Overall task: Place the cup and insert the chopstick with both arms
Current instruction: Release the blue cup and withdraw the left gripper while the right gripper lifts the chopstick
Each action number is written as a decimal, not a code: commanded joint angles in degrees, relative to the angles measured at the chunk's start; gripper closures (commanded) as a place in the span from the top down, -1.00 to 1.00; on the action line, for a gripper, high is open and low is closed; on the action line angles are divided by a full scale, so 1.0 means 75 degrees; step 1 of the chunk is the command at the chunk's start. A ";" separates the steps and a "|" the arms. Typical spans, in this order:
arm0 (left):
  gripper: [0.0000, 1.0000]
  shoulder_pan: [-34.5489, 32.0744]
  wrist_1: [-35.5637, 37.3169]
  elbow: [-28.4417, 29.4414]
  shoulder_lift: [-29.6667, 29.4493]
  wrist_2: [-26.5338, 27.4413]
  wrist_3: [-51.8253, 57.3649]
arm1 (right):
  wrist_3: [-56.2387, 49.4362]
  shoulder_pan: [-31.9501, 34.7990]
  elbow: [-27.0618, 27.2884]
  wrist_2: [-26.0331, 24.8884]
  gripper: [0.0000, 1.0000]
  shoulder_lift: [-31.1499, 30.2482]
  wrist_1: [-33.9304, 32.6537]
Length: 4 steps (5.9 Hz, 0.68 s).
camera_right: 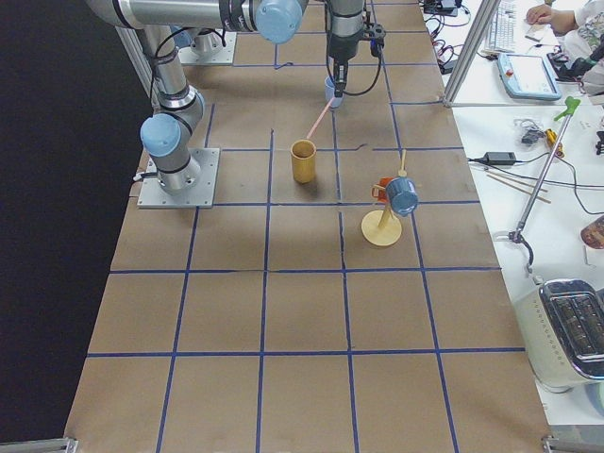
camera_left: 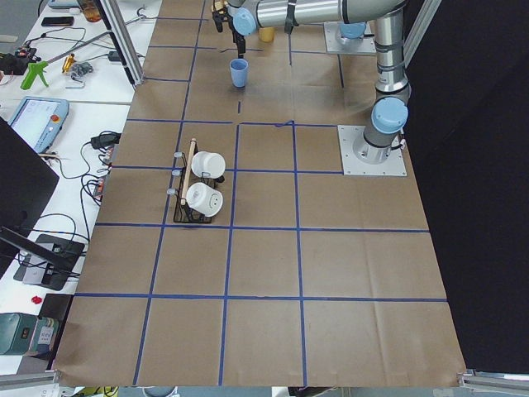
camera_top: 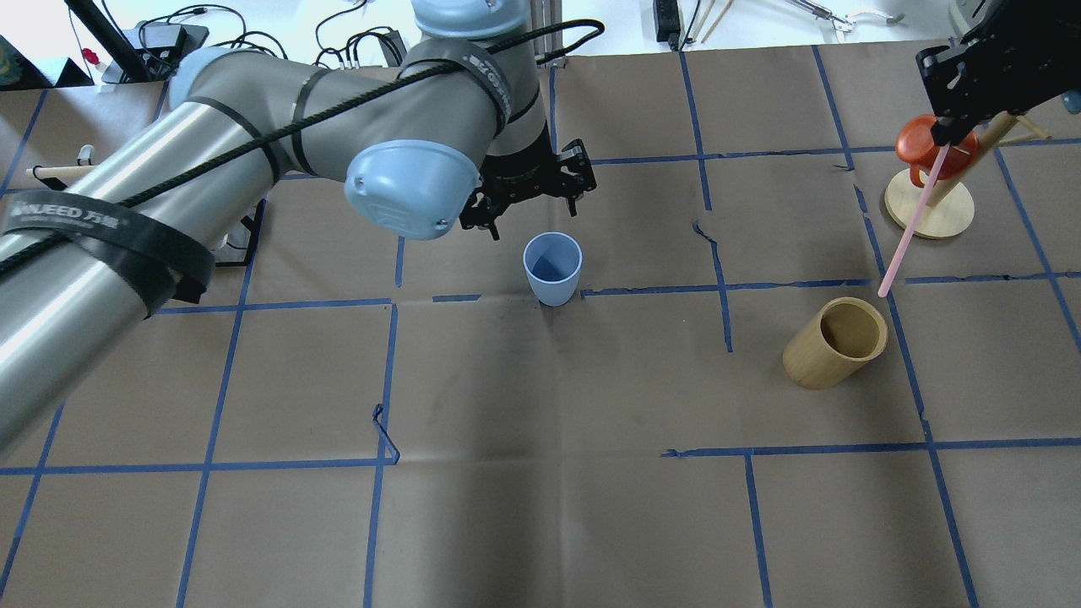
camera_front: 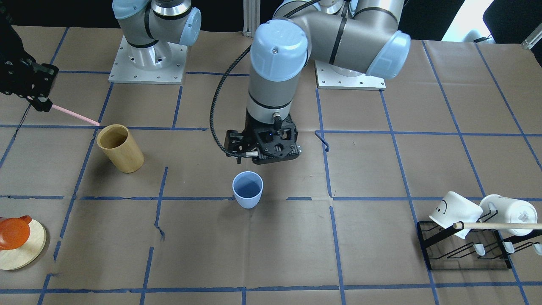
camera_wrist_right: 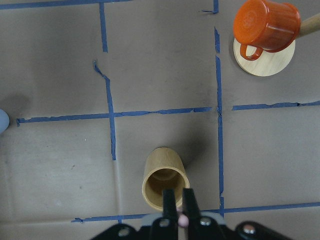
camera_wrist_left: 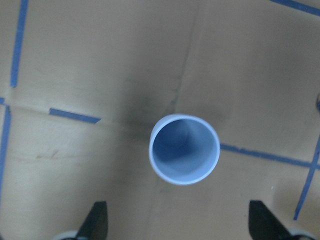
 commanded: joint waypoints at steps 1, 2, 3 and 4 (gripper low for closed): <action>0.97 0.0755 -0.1439 -0.0131 0.1396 0.0010 0.2165 | 0.0997 0.0637 -0.0337 0.0006 -0.87 0.0167 0.0259; 0.97 0.0921 -0.1769 -0.0051 0.2005 0.0022 0.2849 | 0.1827 0.1244 -0.0476 0.0018 -0.87 0.0389 0.0212; 0.98 0.1270 -0.1807 -0.0189 0.2383 0.0034 0.3296 | 0.2636 0.1831 -0.0849 0.0018 -0.87 0.0751 0.0200; 0.98 0.1518 -0.1877 -0.0237 0.2375 0.0208 0.3359 | 0.3421 0.2463 -0.1398 0.0018 -0.87 0.1218 0.0212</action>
